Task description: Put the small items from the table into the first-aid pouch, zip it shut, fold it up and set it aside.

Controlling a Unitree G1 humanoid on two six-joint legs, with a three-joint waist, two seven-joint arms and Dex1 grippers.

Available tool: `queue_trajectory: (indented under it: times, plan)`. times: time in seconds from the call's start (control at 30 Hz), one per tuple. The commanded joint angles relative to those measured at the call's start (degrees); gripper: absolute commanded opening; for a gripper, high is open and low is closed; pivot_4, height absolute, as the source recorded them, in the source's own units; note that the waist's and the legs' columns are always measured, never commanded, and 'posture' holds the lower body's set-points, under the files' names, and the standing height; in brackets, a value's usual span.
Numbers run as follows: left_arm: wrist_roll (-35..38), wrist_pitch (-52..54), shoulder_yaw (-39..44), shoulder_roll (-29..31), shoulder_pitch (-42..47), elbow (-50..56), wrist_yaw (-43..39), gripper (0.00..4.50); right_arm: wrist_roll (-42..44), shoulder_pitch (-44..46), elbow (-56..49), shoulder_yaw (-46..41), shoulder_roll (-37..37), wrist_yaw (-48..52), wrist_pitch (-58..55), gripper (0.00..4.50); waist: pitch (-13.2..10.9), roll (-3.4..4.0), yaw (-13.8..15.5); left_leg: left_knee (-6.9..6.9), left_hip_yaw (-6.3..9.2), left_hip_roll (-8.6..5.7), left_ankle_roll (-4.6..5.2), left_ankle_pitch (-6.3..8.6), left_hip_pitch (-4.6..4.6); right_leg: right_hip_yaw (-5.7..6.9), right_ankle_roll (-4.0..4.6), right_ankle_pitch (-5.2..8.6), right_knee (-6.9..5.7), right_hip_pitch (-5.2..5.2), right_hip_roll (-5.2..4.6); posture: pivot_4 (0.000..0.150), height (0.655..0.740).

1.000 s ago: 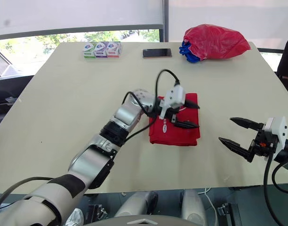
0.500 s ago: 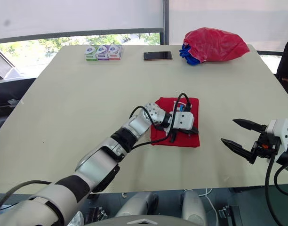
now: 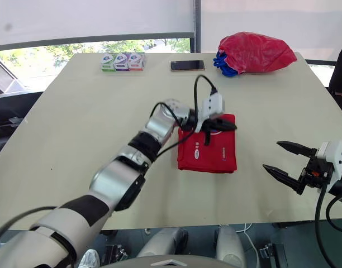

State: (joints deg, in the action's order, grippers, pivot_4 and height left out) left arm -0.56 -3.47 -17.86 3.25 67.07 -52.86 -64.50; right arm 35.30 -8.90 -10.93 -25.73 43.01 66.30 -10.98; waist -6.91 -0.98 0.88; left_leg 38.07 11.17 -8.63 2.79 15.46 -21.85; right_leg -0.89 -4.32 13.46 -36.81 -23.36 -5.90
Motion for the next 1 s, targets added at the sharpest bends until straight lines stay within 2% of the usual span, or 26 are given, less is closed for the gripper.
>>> queue_trajectory:
  times: [0.03,0.23,0.43,0.53,0.6,0.7,0.8,0.9,1.0]
  plan:
    - [-4.5,-3.9,-1.4,-0.7,2.0,-6.9,4.4,0.04,0.3,1.0,-0.4,-1.8,0.1,-0.3,2.1,4.5,0.0,0.0,0.0,0.0,0.0,-0.01,0.01,0.01,0.0,0.0,-0.01,0.01,0.0,0.0,-0.01,0.15,0.74]
    - [-10.9,-1.9,-4.7,-2.8,1.3,-16.0,7.4,0.04,0.0,0.0,-0.5,-1.9,-0.2,-0.9,3.3,4.5,0.0,-0.02,0.0,0.06,0.04,-0.11,0.04,0.02,-0.03,0.01,-0.07,0.02,-0.03,0.01,-0.03,0.15,0.74]
    - [-12.1,-0.2,-4.7,-3.2,-2.1,-18.6,5.8,0.04,0.2,-0.6,-1.2,-2.1,-0.4,-1.7,3.7,4.5,0.1,0.06,-0.1,0.06,0.01,-0.1,0.09,0.05,0.12,-0.03,-0.14,0.05,-0.04,0.13,-0.04,0.15,0.74]
    - [-10.5,-1.9,-2.9,-2.6,-2.0,-17.6,6.0,0.04,1.4,-1.2,-2.0,-2.0,-0.2,-2.7,1.3,4.5,0.2,0.08,-0.1,0.06,0.01,-0.1,0.09,0.05,0.13,-0.03,-0.14,0.05,-0.04,0.14,-0.04,0.15,0.74]
    - [-3.8,-5.8,3.3,-1.0,-1.2,-12.9,2.3,0.04,1.6,-0.1,-2.6,-1.1,0.3,-5.7,-2.0,4.5,0.2,0.11,-0.1,0.05,0.0,-0.1,0.1,0.06,0.14,-0.05,-0.14,0.05,-0.04,0.14,-0.04,0.15,0.74]
    - [1.2,-10.0,8.1,2.1,-1.9,-6.6,-1.6,0.04,3.1,1.5,-4.1,0.4,0.2,-7.2,-5.1,4.5,0.1,0.13,-0.7,0.05,-0.02,-0.08,0.09,0.05,0.01,-0.12,-0.13,0.05,-0.13,-0.04,-0.06,0.15,0.74]
    - [8.5,-4.4,13.0,7.2,-4.3,3.0,-9.1,0.04,3.5,4.2,-5.6,2.8,-0.7,-9.8,-8.0,4.5,0.0,0.12,-1.0,0.06,0.04,-0.07,0.07,0.05,-0.14,-0.09,-0.1,0.04,-0.15,-0.2,-0.12,0.15,0.74]
    - [13.5,3.9,14.5,14.1,-9.1,15.0,-16.1,0.04,3.0,5.6,-6.7,5.4,-1.2,-13.2,-11.7,4.5,0.0,0.12,-1.5,0.11,0.04,-0.09,0.08,0.05,-0.17,-0.1,-0.1,0.04,-0.14,-0.2,-0.15,0.15,0.74]
    - [15.2,11.1,13.1,25.9,-15.8,27.3,-24.5,0.93,1.9,8.1,-9.0,10.1,-0.6,-19.0,-19.7,4.5,0.0,0.16,-2.0,0.0,0.12,-0.08,0.08,0.06,-0.03,-0.29,-0.09,0.04,-0.15,-0.21,-0.16,0.15,0.74]
